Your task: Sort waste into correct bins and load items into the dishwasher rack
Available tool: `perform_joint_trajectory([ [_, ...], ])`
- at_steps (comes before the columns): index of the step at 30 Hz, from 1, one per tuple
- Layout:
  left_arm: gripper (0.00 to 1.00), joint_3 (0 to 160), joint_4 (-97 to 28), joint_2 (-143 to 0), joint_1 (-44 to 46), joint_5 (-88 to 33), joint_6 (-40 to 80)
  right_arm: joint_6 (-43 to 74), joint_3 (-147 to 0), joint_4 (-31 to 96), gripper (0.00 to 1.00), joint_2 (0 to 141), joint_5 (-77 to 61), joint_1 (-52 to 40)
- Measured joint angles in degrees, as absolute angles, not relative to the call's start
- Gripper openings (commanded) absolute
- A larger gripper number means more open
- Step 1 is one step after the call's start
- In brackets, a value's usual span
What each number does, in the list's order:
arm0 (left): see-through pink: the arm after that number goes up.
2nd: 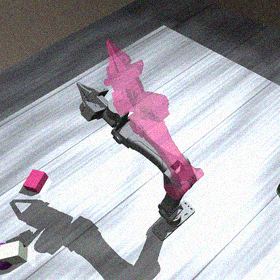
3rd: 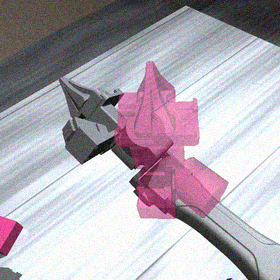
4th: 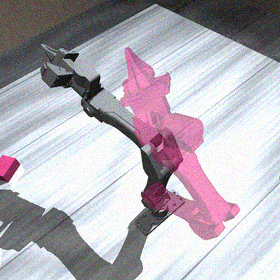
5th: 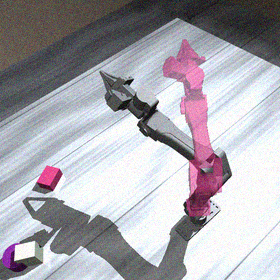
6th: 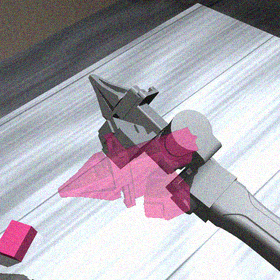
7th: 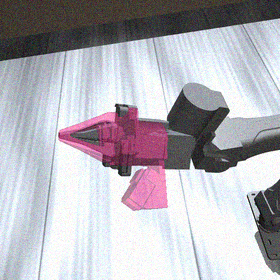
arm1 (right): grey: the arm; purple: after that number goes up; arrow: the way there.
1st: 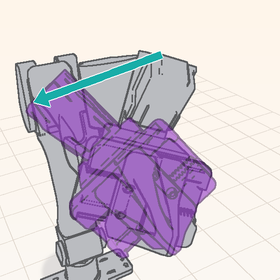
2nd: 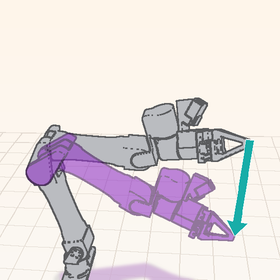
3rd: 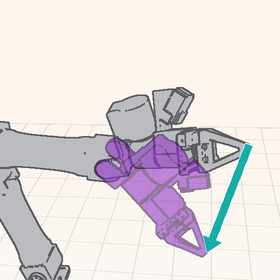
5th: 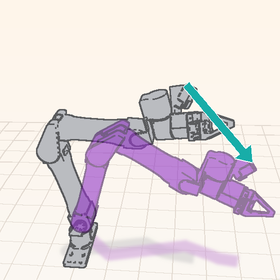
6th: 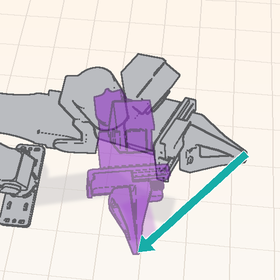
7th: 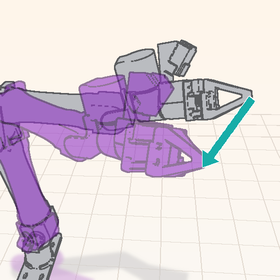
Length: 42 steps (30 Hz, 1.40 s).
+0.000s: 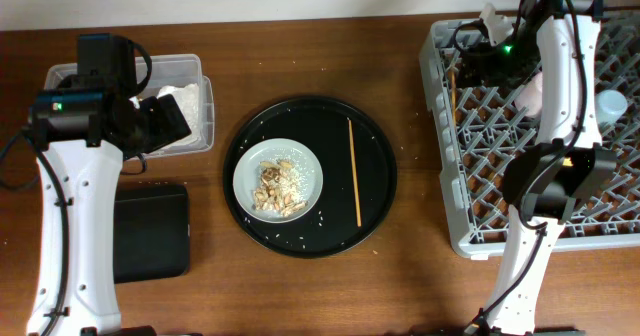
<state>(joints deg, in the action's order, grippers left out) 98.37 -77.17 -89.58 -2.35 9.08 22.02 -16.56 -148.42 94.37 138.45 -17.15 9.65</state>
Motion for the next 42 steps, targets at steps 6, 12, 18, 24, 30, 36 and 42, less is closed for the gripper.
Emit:
perform_joint_trajectory([
  [6, 0.99, 98.37, -77.17, -89.58, -2.35, 9.10, 22.02, -14.59, -148.16, 97.01, 0.88, 137.71, -24.18, 8.03],
  [12, 0.99, 98.37, -77.17, -89.58, -2.35, 9.08, 22.02, -2.11, -143.70, 96.03, 0.71, 133.32, -18.74, -9.58],
  [18, 0.99, 98.37, -77.14, -89.58, -2.35, 9.10, 22.02, 14.90, -122.72, 79.72, 0.50, 133.34, -8.86, -22.81],
  [24, 0.99, 98.37, -77.17, -89.58, -2.35, 9.10, 22.02, 19.51, -113.67, 72.44, 0.36, 133.34, -7.46, -23.42],
  [30, 0.99, 98.37, -77.14, -89.58, -2.35, 9.10, 22.02, 23.42, -110.17, 68.20, 0.37, 133.34, -3.75, -25.80],
  [36, 0.99, 98.35, -77.17, -89.58, -2.35, 9.08, 22.02, 25.34, -110.13, 67.13, 0.37, 133.34, 1.30, -28.32],
  [42, 0.99, 98.37, -77.17, -89.58, -2.35, 9.10, 22.02, 25.50, -110.06, 66.32, 0.37, 133.34, 3.46, -27.81],
])
